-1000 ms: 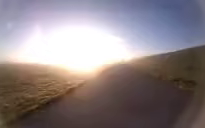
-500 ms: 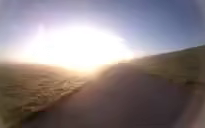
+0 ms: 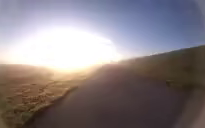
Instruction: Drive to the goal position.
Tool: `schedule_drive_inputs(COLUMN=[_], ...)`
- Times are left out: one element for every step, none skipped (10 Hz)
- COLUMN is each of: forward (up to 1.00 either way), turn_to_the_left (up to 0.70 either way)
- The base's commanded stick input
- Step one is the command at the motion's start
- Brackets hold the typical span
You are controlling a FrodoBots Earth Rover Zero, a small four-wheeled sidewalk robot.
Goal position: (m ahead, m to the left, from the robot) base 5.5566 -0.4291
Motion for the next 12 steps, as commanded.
schedule_drive_inputs(forward=[1.0,1.0,1.0,1.0,1.0,1.0,1.0,1.0,1.0,1.0,1.0,1.0], turn_to_the_left=[0.0,0.0,0.0,0.0,0.0,0.0,0.0,0.0,0.0,0.0,0.0,0.0])
